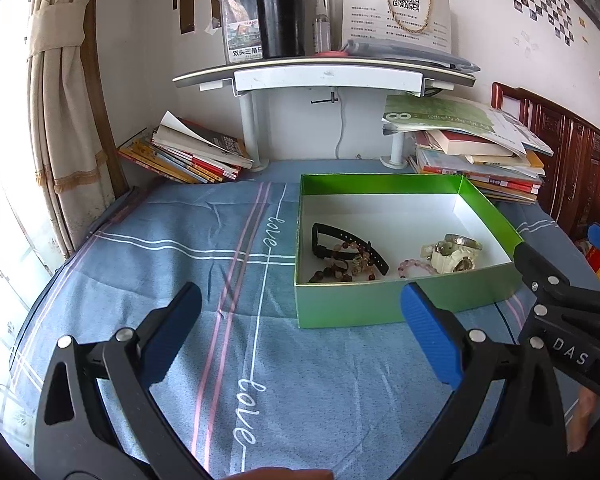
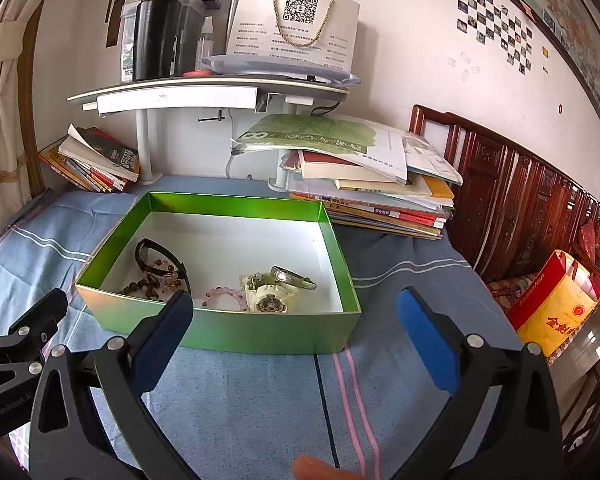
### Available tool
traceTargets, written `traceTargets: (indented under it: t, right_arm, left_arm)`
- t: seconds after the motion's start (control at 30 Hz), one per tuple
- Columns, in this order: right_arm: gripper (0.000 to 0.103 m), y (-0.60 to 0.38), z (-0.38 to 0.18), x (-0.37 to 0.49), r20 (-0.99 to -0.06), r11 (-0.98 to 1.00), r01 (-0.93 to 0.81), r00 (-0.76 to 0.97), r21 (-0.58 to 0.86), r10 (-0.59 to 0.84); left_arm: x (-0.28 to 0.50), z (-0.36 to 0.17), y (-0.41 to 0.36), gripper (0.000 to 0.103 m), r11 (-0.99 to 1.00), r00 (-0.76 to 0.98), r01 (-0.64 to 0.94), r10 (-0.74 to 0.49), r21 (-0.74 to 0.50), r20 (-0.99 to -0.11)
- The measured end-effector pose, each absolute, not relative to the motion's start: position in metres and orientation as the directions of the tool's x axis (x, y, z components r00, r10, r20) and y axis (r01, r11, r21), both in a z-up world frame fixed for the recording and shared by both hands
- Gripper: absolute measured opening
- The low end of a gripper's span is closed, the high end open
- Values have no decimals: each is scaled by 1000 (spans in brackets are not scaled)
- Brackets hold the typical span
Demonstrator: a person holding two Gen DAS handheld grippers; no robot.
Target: Organize jewelry
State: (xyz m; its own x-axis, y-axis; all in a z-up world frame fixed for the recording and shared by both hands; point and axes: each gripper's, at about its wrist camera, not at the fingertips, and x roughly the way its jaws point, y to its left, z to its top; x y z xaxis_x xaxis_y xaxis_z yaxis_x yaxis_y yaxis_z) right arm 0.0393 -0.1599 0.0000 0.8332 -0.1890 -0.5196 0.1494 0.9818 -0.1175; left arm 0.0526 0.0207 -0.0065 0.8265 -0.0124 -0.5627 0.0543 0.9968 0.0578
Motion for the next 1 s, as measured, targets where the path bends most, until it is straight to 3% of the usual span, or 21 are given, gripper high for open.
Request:
traceTargets:
  t: [1.0]
  right_arm:
    - [100,-163,8,13,-481,982,157,856,-100,-186]
  left_arm:
    - [47,3,20,99,996,837,59,-13,65,-548]
